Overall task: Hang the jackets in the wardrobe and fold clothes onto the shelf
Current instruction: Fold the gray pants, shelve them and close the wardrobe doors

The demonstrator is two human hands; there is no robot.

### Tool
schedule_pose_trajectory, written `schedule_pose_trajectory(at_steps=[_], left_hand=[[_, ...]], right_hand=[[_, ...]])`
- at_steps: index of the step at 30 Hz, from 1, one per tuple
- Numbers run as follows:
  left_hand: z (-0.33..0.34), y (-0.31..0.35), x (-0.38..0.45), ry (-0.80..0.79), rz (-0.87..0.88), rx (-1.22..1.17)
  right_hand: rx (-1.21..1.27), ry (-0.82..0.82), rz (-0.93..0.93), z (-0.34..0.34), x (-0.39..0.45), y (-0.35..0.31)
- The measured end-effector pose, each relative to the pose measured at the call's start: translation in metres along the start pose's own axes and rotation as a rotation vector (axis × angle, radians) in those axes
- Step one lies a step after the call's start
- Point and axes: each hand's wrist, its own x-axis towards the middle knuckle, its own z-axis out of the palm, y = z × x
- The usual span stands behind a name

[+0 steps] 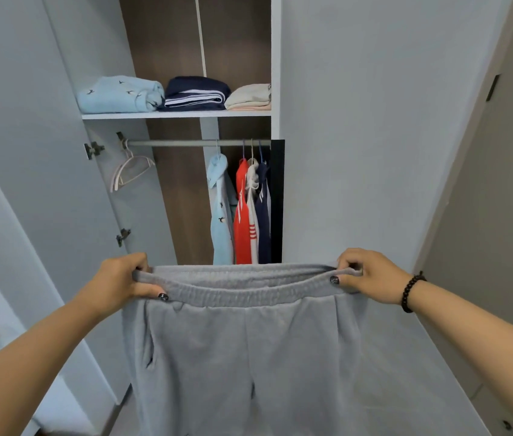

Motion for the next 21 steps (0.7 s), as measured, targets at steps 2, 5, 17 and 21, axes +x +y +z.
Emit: schedule_pose_trajectory(at_steps=[2, 5, 17, 21], left_hand=[[-0.001, -0.009, 0.004, -0.008, 0.035, 0.005], [-0.003, -0.021, 0.005, -0.006, 0.064, -0.023], [-0.022, -0.076, 0.031, 0.150, -0.554, -0.439], [-0.017, -0.097, 0.030, 0.138, -0.747, -0.723]], right_hand=[[0.062, 0.106, 0.073, -0.003, 0.005, 0.000], [0.090, 0.195, 0.144, 0.000, 0.018, -0.004], [0.076, 0.367, 0.310, 0.081, 0.104, -0.074], [0.086, 0.371, 0.417, 0.130, 0.132, -0.099]])
